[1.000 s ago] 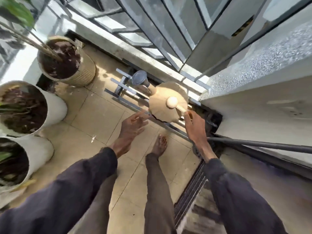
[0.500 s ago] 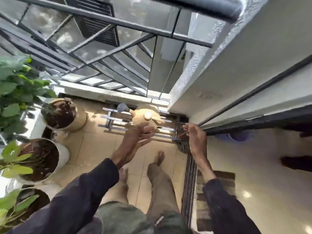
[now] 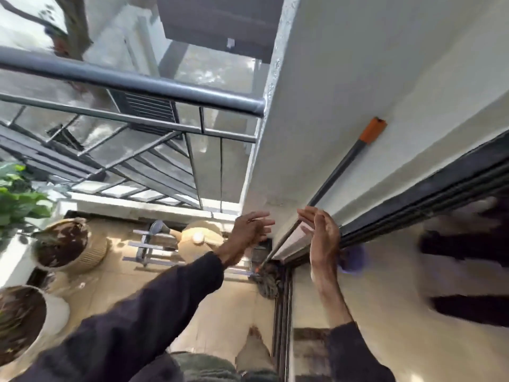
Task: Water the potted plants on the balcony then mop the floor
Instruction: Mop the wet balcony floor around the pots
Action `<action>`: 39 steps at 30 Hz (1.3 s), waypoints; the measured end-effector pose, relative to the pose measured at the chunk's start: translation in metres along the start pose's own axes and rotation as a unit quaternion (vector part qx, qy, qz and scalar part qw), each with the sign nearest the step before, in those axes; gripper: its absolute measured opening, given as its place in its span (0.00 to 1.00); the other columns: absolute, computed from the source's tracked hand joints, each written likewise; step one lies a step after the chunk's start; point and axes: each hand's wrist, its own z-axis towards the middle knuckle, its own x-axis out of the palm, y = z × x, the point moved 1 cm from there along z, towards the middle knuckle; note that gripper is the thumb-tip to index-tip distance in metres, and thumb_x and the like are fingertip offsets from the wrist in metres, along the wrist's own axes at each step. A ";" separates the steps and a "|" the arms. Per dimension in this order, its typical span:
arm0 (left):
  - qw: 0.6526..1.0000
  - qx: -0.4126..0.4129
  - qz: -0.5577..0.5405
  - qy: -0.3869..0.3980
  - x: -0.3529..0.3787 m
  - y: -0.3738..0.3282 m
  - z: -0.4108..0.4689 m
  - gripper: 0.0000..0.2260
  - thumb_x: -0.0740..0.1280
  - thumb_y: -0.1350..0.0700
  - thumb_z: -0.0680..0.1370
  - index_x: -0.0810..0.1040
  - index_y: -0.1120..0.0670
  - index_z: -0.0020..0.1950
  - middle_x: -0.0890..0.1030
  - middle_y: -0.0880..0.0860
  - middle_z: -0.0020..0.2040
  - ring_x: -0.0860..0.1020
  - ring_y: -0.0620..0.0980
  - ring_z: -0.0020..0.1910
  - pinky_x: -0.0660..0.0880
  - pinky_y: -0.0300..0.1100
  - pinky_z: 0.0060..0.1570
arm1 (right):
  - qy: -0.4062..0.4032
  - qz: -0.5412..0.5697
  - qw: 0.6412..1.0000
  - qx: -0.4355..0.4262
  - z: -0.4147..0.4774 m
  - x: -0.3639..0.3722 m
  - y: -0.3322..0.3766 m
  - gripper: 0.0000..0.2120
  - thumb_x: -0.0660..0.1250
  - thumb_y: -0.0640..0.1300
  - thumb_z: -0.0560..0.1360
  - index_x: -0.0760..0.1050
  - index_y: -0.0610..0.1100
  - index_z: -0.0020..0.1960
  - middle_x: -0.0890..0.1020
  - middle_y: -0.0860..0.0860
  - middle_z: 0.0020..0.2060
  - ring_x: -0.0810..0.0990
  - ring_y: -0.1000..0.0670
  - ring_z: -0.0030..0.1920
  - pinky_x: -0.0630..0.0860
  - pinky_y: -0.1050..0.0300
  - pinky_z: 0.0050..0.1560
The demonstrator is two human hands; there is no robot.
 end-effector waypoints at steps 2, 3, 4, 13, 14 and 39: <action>1.000 0.013 0.015 -0.012 0.040 -0.004 0.014 0.14 0.64 0.65 0.82 0.79 0.60 0.66 0.84 0.60 0.61 0.81 0.56 0.56 0.78 0.53 0.59 | 0.018 0.014 1.000 0.014 0.012 -0.019 0.000 0.17 0.57 0.43 0.90 0.79 0.32 0.64 0.86 0.34 0.57 0.86 0.38 0.59 0.82 0.50 0.58; 1.000 0.017 0.016 -0.019 0.061 -0.006 0.023 0.15 0.63 0.66 0.81 0.78 0.60 0.67 0.84 0.60 0.62 0.80 0.56 0.56 0.78 0.53 0.59 | 0.027 0.020 0.999 0.019 0.018 -0.029 0.001 0.17 0.56 0.43 0.90 0.80 0.33 0.64 0.86 0.34 0.57 0.86 0.38 0.58 0.82 0.52 0.56; 0.999 0.022 0.015 -0.024 0.079 -0.009 0.032 0.16 0.63 0.68 0.81 0.77 0.60 0.68 0.83 0.60 0.64 0.79 0.55 0.56 0.78 0.52 0.58 | 0.039 0.023 0.999 0.019 0.021 -0.039 0.002 0.16 0.56 0.43 0.90 0.80 0.35 0.63 0.87 0.35 0.56 0.86 0.38 0.58 0.81 0.53 0.56; 0.970 0.117 0.210 -0.018 0.155 -0.041 0.081 0.24 0.64 0.72 0.80 0.72 0.61 0.75 0.73 0.58 0.75 0.70 0.56 0.74 0.67 0.50 0.74 | 0.121 0.008 0.992 0.023 0.044 -0.095 0.014 0.15 0.56 0.44 0.90 0.82 0.47 0.59 0.88 0.43 0.56 0.87 0.44 0.60 0.81 0.46 0.66; 0.967 0.123 0.224 -0.011 0.156 -0.042 0.082 0.23 0.65 0.72 0.80 0.72 0.61 0.75 0.74 0.58 0.74 0.71 0.56 0.73 0.67 0.51 0.74 | 0.126 0.009 0.992 0.025 0.046 -0.099 0.015 0.15 0.56 0.45 0.90 0.82 0.47 0.59 0.89 0.44 0.56 0.88 0.44 0.59 0.82 0.45 0.66; 0.951 0.150 0.267 0.039 0.144 0.037 -0.014 0.15 0.61 0.55 0.85 0.77 0.60 0.69 0.81 0.59 0.66 0.79 0.52 0.66 0.76 0.46 0.66 | 0.096 -0.004 0.956 -0.276 0.049 -0.074 0.090 0.23 0.66 0.49 0.86 0.70 0.36 0.37 0.73 0.43 0.27 0.73 0.50 0.28 0.72 0.56 0.32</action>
